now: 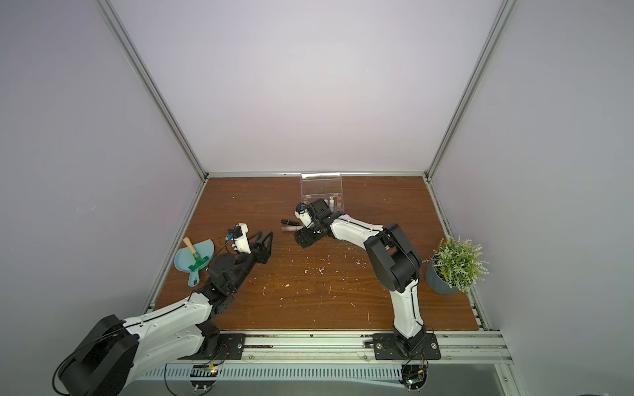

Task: Arrange the lipsticks in the organizer
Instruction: Pick up the lipstick at the center of the board.

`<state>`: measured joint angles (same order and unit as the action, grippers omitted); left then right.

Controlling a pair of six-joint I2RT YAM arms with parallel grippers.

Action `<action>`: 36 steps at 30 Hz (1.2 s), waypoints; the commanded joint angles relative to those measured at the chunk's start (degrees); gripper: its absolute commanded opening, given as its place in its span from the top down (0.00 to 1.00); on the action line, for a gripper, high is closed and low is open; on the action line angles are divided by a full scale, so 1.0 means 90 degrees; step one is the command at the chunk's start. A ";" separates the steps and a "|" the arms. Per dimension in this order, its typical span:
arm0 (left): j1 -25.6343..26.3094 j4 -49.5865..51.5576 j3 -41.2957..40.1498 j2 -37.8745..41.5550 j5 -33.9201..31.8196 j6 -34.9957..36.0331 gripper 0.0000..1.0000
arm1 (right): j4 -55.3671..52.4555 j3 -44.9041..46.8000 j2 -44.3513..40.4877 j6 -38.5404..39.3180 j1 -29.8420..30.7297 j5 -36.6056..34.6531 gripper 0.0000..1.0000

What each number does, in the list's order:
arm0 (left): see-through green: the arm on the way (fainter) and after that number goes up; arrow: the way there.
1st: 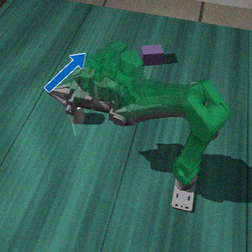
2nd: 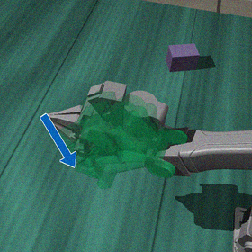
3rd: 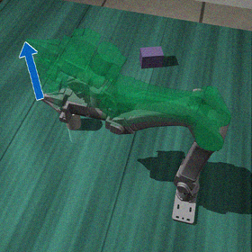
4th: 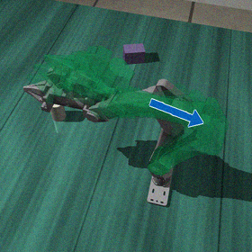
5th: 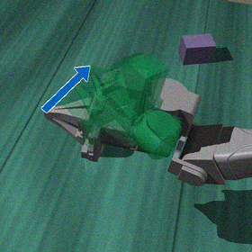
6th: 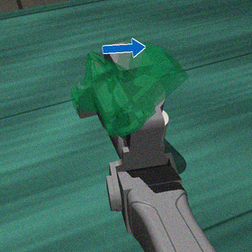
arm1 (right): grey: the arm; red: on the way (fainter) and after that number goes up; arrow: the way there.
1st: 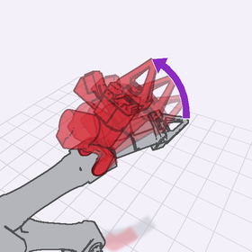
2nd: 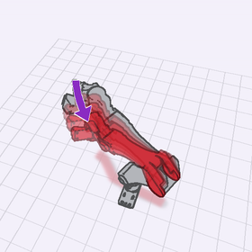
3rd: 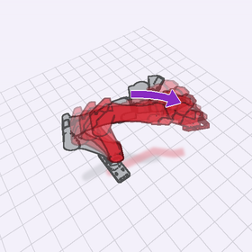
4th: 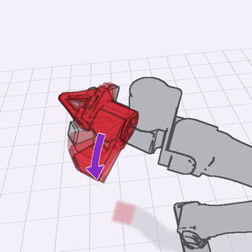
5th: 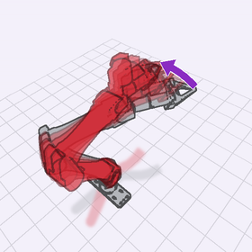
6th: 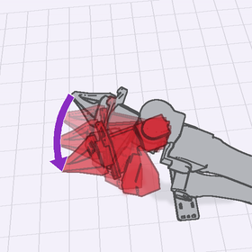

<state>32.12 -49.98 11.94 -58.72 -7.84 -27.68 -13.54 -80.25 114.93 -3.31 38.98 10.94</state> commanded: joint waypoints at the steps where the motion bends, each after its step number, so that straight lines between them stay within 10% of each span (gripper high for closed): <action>1: -0.0072 -0.0144 0.0029 0.0001 0.0056 -0.0030 0.48 | -0.0082 -0.0173 0.0029 0.0092 0.0013 0.0142 0.14; 36: -0.0069 -0.0101 0.0009 0.0186 0.0080 -0.0049 0.48 | -0.0529 0.3334 -0.3764 -0.1437 0.0599 -0.0597 0.15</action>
<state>32.12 -49.98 11.94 -57.63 -7.73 -27.73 -17.37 -50.37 83.15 -13.04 43.86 4.86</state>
